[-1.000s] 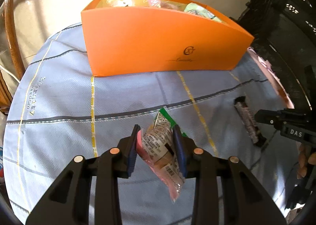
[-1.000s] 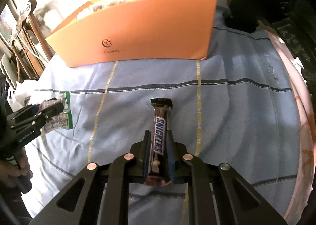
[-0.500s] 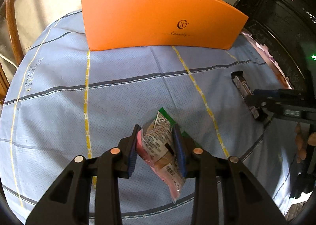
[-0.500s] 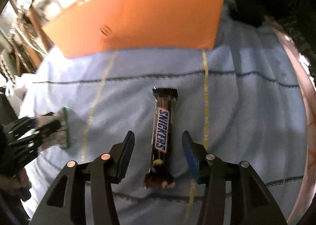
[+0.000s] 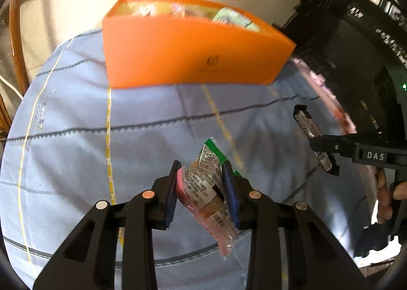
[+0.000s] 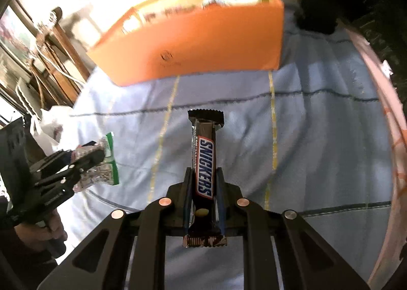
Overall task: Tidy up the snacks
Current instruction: 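Lift the snack pack and Snickers bar and carry them over the box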
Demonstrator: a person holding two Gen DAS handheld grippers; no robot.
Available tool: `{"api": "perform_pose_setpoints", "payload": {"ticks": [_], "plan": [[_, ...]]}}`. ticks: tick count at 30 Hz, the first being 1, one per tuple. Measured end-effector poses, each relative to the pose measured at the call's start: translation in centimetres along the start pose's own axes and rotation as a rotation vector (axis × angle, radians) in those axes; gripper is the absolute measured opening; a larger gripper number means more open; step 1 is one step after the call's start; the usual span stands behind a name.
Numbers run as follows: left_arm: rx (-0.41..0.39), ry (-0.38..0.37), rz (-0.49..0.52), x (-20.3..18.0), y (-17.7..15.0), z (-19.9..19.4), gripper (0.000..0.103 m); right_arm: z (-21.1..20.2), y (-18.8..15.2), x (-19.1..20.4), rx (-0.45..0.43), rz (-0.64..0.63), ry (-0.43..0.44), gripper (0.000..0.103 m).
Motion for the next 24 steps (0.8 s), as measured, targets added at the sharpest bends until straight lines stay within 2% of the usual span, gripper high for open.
{"api": "perform_pose_setpoints", "payload": {"ticks": [6, 10, 15, 20, 24], "plan": [[-0.081, -0.038, 0.026, -2.0, 3.5, -3.4, 0.032, -5.6, 3.4, 1.7, -0.125, -0.009, 0.043, 0.017], [-0.155, -0.045, 0.046, -3.0, 7.7, -5.3, 0.032, -8.9, 7.4, 2.7, -0.208, -0.042, 0.057, 0.017], [-0.254, -0.011, 0.08, -3.8, 15.1, -6.9, 0.032, -12.9, 14.2, 3.8, -0.311, -0.077, 0.054, 0.017], [-0.331, 0.037, 0.092, -3.4, 22.5, -7.3, 0.032, -13.9, 20.2, 4.2, -0.352, -0.103, 0.031, 0.017], [-0.353, 0.082, 0.082, -2.7, 26.6, -6.0, 0.032, -13.4, 24.2, 3.8, -0.366, -0.094, 0.016, 0.017]]}}
Point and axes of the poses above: each gripper's, at about its wrist camera, not at the fingertips, and z roughly the way its jaws point, x to its left, y to its top, the point moved 2 cm from there along z, roughly the way its jaws point, and after that the axes turned 5 degrees about -x, right-handed, at the moved point
